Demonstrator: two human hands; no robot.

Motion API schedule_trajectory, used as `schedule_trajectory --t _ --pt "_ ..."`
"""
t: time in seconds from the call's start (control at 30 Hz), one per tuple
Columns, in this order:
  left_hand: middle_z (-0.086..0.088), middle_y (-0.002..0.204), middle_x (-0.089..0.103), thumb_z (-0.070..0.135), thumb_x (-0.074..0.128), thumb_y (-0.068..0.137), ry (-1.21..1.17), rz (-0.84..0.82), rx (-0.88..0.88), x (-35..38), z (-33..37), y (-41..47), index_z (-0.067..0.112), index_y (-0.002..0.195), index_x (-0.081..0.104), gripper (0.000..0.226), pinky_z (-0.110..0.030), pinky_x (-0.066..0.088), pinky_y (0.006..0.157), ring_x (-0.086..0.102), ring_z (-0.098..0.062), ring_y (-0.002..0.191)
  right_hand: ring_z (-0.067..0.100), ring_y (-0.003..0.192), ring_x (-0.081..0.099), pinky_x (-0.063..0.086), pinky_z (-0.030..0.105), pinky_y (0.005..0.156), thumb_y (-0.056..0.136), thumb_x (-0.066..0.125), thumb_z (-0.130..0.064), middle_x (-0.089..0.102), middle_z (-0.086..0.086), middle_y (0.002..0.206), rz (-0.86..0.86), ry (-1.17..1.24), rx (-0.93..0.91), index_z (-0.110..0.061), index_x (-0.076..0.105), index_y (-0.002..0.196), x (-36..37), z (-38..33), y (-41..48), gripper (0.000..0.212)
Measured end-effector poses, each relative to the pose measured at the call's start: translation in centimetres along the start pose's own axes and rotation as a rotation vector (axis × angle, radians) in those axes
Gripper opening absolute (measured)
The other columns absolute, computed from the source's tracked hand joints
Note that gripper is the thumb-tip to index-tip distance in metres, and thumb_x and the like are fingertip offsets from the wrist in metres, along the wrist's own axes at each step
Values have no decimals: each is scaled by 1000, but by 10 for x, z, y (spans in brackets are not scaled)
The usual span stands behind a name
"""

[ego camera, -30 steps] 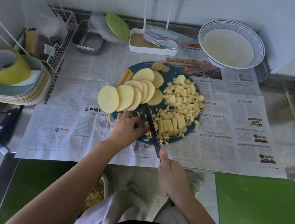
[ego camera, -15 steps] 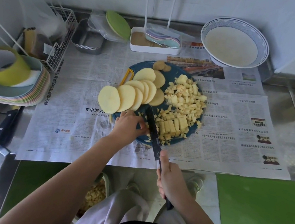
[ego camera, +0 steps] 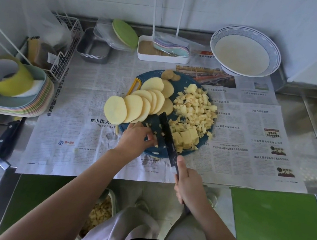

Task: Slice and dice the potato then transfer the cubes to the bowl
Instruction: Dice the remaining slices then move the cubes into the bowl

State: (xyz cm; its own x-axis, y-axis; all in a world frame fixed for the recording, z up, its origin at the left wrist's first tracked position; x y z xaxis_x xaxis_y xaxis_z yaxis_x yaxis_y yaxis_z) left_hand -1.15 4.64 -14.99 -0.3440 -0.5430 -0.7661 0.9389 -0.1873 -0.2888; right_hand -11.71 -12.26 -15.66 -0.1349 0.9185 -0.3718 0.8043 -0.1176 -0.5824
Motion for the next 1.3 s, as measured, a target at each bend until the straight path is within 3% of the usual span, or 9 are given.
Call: schedule_trajectory --t 0.1,0.2,0.43,0.53,0.67,0.87,1.07,1.3 --pt "-4 98 61 21 61 92 -102 38 16 -7 -3 -1 14 92 69 10 -21 40 72 56 -17 92 13 26 35 30 21 33 95 25 -61 38 5 40 -7 -6 -38 -6 42 58 -2 -3 1 69" --pt "4 87 67 10 54 96 -193 147 0 -24 -6 -7 11 97 71 17 -8 43 68 61 -11 83 16 31 33 31 23 36 92 29 -63 36 5 42 -97 111 -29 -7 42 60 3 -6 -5 66" --pt "-1 94 72 4 49 96 -183 292 -128 -54 -17 -9 10 105 70 24 -27 51 82 65 -16 90 18 36 33 33 23 39 92 32 -66 36 5 46 -361 284 120 -13 41 59 11 -12 -21 64" --pt "-3 98 70 4 48 96 -180 288 -178 -55 -24 -13 10 107 69 24 -24 48 78 63 -17 92 17 37 30 29 23 41 91 34 -69 33 4 47 -393 331 191 -14 42 58 11 -10 -22 64" --pt "-3 96 67 5 45 96 -156 273 -200 -46 -30 -20 10 105 67 24 -13 40 59 58 -14 82 17 38 27 27 25 42 88 36 -71 31 4 49 -422 343 242 -14 41 57 9 -7 -21 65" --pt "1 94 63 10 54 95 -190 245 -192 -34 -27 -34 12 111 62 18 -27 47 71 61 -17 86 16 39 26 26 25 43 88 36 -72 31 4 50 -484 315 276 -14 41 59 13 -3 -24 65" --pt "5 90 62 13 56 94 -153 171 -195 -24 -25 -40 13 110 60 17 -10 39 63 59 -10 83 15 36 33 34 23 41 86 36 -72 38 0 46 -393 159 95 -13 45 63 -13 4 -3 64" --pt "4 92 63 11 56 93 -183 147 -186 -16 -11 -31 10 114 61 22 -1 40 59 56 -7 81 17 36 33 33 22 39 88 38 -70 38 3 45 -339 101 109 -12 47 61 -40 0 12 64"
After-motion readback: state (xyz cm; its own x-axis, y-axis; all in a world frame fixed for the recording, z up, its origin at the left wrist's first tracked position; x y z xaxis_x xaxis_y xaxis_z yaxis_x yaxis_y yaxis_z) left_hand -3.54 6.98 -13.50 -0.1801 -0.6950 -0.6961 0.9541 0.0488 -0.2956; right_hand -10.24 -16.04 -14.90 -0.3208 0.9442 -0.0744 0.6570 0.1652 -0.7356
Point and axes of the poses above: each hand's wrist, its own y-axis towards the middle knuckle, its own x-axis out of the palm, z = x × y, the point moved 5 cm from there along y, towards the middle knuckle
